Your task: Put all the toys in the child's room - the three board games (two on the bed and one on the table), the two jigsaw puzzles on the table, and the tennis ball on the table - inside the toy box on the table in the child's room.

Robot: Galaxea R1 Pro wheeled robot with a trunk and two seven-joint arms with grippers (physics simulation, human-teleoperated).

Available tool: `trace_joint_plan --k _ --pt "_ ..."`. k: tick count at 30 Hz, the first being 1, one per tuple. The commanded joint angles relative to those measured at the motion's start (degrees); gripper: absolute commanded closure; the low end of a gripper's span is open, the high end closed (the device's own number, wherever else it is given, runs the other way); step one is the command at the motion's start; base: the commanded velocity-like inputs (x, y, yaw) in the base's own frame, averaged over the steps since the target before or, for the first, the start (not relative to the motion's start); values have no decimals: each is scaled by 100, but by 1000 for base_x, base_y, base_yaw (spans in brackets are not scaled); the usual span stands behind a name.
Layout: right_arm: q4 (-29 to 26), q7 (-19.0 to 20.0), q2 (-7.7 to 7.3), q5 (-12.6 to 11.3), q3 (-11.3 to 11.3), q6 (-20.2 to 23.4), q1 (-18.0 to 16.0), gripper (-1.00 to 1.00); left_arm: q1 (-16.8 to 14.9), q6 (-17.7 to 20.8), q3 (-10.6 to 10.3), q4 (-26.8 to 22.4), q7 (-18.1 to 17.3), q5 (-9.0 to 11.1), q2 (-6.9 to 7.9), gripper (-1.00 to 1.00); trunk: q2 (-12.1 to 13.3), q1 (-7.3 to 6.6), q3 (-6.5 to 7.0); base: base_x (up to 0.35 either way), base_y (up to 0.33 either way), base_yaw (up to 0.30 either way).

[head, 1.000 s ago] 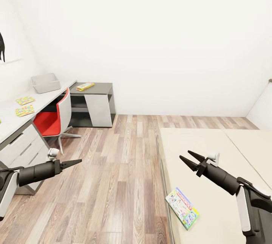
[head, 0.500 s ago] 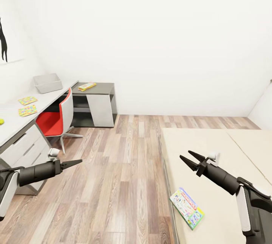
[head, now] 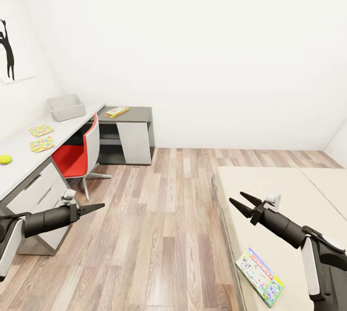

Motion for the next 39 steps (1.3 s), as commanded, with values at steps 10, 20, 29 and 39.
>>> trace_joint_plan --k 10,20,29,39 --pt "0 13 0 -23 -4 80 -5 -100 -5 32 20 2 -14 7 1 -100 -11 5 32 204 261 -130" --pt "12 13 0 -23 -4 84 -7 -100 -5 32 20 3 -14 11 1 -100 -11 5 100 103 268 -208" --pt "17 -50 0 -23 -4 82 -9 -100 -5 32 31 3 -14 15 1 -100 -11 5 162 10 278 -211" --pt "25 -66 0 -25 -4 59 -10 -100 -5 32 38 2 -14 16 1 -100 -11 5 230 43 130 -211"
